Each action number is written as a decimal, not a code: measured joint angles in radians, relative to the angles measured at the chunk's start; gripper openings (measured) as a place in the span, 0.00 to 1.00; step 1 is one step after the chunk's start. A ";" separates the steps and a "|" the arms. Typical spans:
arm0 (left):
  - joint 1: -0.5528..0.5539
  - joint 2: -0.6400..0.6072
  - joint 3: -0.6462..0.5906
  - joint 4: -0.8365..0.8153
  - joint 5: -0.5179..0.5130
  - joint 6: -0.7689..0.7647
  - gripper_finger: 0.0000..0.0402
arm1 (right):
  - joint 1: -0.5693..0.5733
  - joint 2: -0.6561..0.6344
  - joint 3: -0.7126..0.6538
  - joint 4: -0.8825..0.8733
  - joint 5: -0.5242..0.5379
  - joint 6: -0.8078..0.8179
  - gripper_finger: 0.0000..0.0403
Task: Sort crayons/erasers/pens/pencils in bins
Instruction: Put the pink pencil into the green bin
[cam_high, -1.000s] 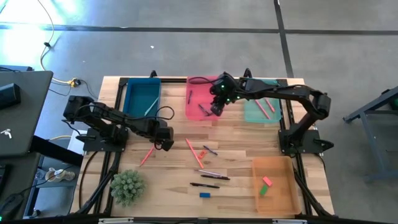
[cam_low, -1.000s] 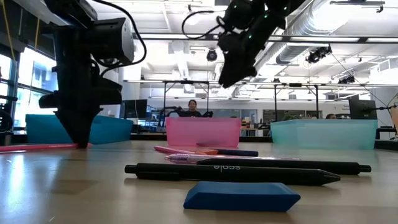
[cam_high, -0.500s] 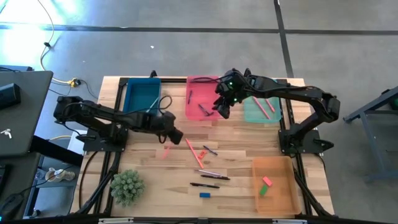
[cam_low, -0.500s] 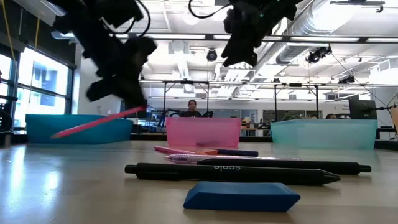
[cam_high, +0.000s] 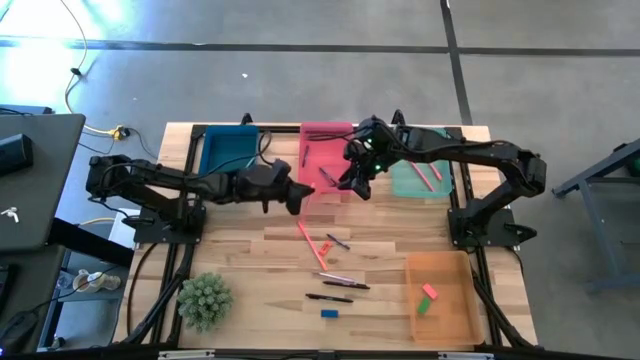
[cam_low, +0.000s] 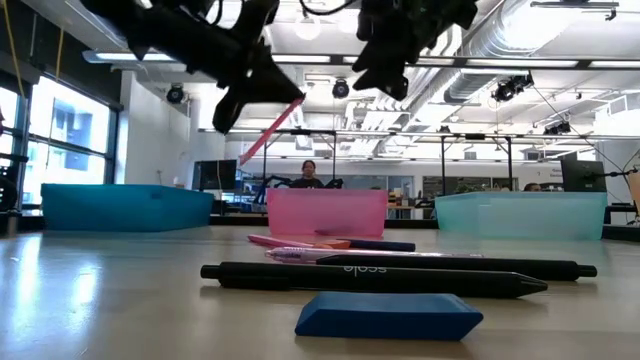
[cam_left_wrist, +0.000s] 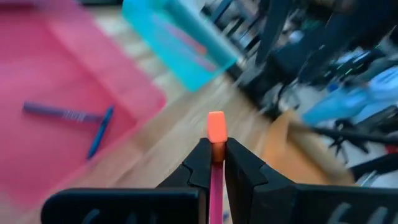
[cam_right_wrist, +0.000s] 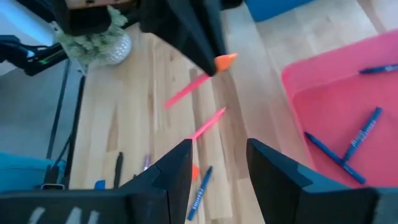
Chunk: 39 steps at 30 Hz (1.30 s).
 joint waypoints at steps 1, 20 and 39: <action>0.004 0.000 0.000 0.028 0.000 0.004 0.03 | 0.004 0.000 0.000 0.011 -0.001 0.001 0.36; 0.034 0.000 0.001 0.426 0.049 0.116 0.02 | 0.077 0.000 0.000 0.260 0.057 0.101 0.36; 0.039 -0.002 0.002 0.534 -0.005 0.230 0.03 | 0.077 0.001 0.000 0.354 0.106 0.252 0.22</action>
